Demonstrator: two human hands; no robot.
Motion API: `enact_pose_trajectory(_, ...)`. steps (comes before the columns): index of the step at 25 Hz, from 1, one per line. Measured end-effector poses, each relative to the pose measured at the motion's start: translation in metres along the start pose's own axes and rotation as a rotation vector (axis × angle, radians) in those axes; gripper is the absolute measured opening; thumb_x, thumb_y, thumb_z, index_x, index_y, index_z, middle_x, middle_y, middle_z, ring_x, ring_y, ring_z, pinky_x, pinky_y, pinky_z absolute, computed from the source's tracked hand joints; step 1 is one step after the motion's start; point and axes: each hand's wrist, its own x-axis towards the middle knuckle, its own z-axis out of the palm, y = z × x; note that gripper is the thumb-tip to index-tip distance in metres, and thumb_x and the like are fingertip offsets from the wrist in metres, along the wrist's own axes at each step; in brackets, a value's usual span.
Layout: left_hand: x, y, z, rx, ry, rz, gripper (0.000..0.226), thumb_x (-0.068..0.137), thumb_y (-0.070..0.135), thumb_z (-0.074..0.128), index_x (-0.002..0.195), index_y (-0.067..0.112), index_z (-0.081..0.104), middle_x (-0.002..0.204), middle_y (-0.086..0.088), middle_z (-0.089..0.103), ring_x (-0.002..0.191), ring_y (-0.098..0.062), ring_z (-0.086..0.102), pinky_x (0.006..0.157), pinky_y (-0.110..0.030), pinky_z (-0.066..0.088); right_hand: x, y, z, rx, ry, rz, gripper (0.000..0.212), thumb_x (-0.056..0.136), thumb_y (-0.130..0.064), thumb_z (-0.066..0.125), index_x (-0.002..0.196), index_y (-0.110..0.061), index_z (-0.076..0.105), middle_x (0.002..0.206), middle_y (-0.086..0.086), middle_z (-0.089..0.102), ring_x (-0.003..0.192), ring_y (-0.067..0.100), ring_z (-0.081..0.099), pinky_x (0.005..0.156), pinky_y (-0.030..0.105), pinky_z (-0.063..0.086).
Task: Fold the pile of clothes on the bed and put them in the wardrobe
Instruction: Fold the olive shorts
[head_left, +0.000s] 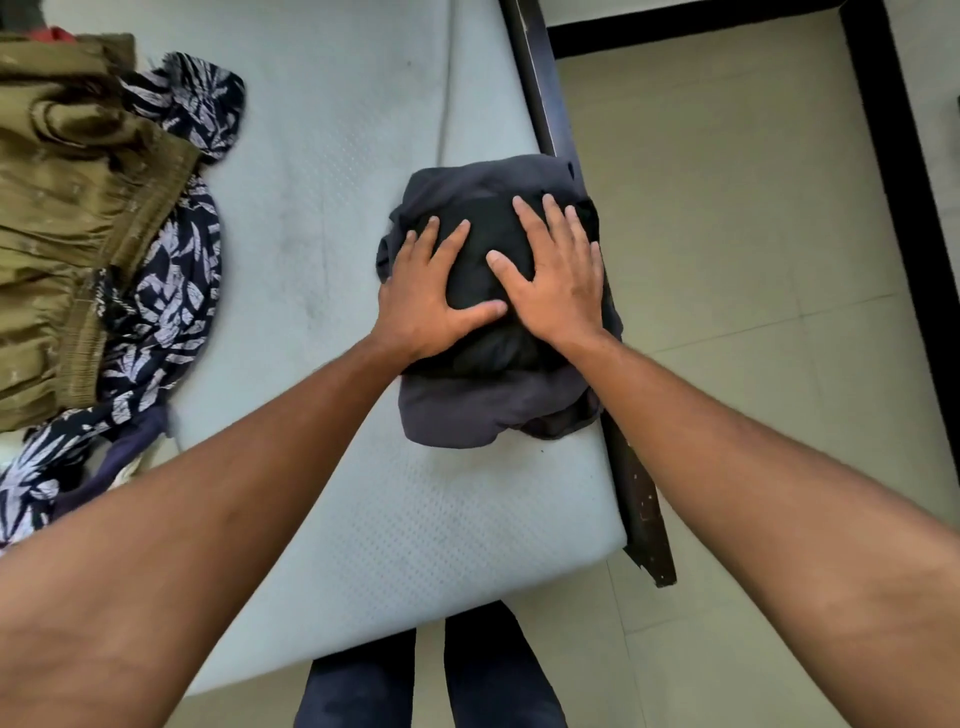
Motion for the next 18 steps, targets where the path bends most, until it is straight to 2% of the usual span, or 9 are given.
enact_pose_trajectory(2, -0.019, -0.004, -0.020, -0.177, 0.119, 0.033, 0.071, 0.088, 0.052, 0.068, 0.150, 0.026, 0.043, 0.157, -0.004, 0.038, 0.145, -0.020, 0.034, 0.118, -0.040, 0.030, -0.005, -0.012, -0.023, 0.160, 0.027, 0.065, 0.061, 0.095, -0.057, 0.056, 0.151, -0.036, 0.045, 0.166, -0.003, 0.028, 0.155, 0.019, 0.019, 0.125, 0.058, 0.012)
enact_pose_trajectory(4, -0.041, -0.020, -0.046, -0.261, 0.194, 0.000, 0.043, 0.093, 0.034, 0.067, 0.135, 0.022, 0.061, 0.136, 0.001, 0.060, 0.125, -0.013, 0.054, 0.108, -0.033, 0.043, -0.015, -0.031, -0.042, 0.225, 0.199, 0.057, 0.041, 0.092, -0.046, 0.063, 0.131, -0.031, 0.065, 0.153, -0.002, 0.047, 0.143, 0.020, 0.040, 0.120, 0.057, 0.026)
enact_pose_trajectory(5, -0.050, -0.032, -0.059, -0.284, 0.210, -0.032, 0.033, 0.094, 0.029, 0.066, 0.127, 0.022, 0.067, 0.126, 0.003, 0.066, 0.115, -0.011, 0.059, 0.103, -0.033, 0.048, -0.020, -0.042, -0.048, 0.241, 0.275, 0.022, 0.031, 0.091, -0.040, 0.065, 0.120, -0.029, 0.071, 0.142, -0.004, 0.056, 0.133, 0.019, 0.050, 0.115, 0.053, 0.034)
enact_pose_trajectory(7, -0.072, -0.063, -0.085, -0.306, 0.249, -0.092, 0.021, 0.095, 0.025, 0.065, 0.114, 0.021, 0.073, 0.111, 0.007, 0.071, 0.104, -0.009, 0.064, 0.094, -0.034, 0.052, -0.033, -0.073, -0.049, 0.354, 0.295, -0.053, 0.015, 0.091, -0.029, 0.067, 0.104, -0.027, 0.074, 0.117, -0.009, 0.065, 0.112, 0.016, 0.060, 0.100, 0.044, 0.048)
enact_pose_trajectory(8, -0.080, -0.079, -0.097, -0.306, 0.268, -0.115, 0.019, 0.095, 0.023, 0.065, 0.111, 0.020, 0.074, 0.107, 0.007, 0.072, 0.102, -0.010, 0.065, 0.090, -0.032, 0.052, -0.036, -0.089, -0.047, 0.409, 0.256, -0.063, 0.011, 0.092, -0.025, 0.067, 0.100, -0.027, 0.074, 0.108, -0.011, 0.066, 0.104, 0.013, 0.062, 0.093, 0.042, 0.053)
enact_pose_trajectory(10, -0.098, -0.121, -0.130, -0.282, 0.321, -0.147, 0.017, 0.094, 0.019, 0.065, 0.108, 0.019, 0.074, 0.104, 0.004, 0.073, 0.100, -0.013, 0.067, 0.086, -0.029, 0.049, -0.038, -0.130, -0.028, 0.428, 0.132, -0.055, 0.011, 0.094, -0.023, 0.066, 0.098, -0.025, 0.076, 0.100, -0.010, 0.070, 0.095, 0.011, 0.065, 0.089, 0.039, 0.055)
enact_pose_trajectory(14, -0.132, -0.233, -0.198, -0.167, 0.450, -0.188, 0.020, 0.089, 0.018, 0.068, 0.108, 0.016, 0.074, 0.106, -0.006, 0.071, 0.101, -0.024, 0.064, 0.093, -0.032, 0.048, -0.030, -0.236, 0.048, 0.428, -0.207, -0.023, 0.010, 0.094, -0.024, 0.067, 0.095, -0.027, 0.077, 0.089, -0.010, 0.073, 0.085, 0.011, 0.067, 0.089, 0.037, 0.056)
enact_pose_trajectory(16, -0.143, -0.290, -0.224, -0.041, 0.496, -0.284, 0.033, 0.086, 0.025, 0.069, 0.119, 0.018, 0.069, 0.121, -0.008, 0.064, 0.115, -0.028, 0.057, 0.100, -0.033, 0.042, -0.022, -0.287, 0.092, 0.383, -0.290, -0.066, 0.009, 0.091, -0.022, 0.070, 0.096, -0.025, 0.077, 0.087, -0.007, 0.072, 0.084, 0.014, 0.067, 0.088, 0.038, 0.056)
enact_pose_trajectory(18, -0.151, -0.343, -0.243, 0.050, 0.429, -0.392, 0.051, 0.084, 0.034, 0.074, 0.133, 0.024, 0.060, 0.137, -0.008, 0.053, 0.128, -0.031, 0.047, 0.107, -0.042, 0.039, -0.011, -0.336, 0.138, 0.355, -0.386, -0.088, 0.018, 0.087, -0.021, 0.074, 0.106, -0.022, 0.075, 0.095, -0.002, 0.073, 0.090, 0.018, 0.068, 0.090, 0.040, 0.055)
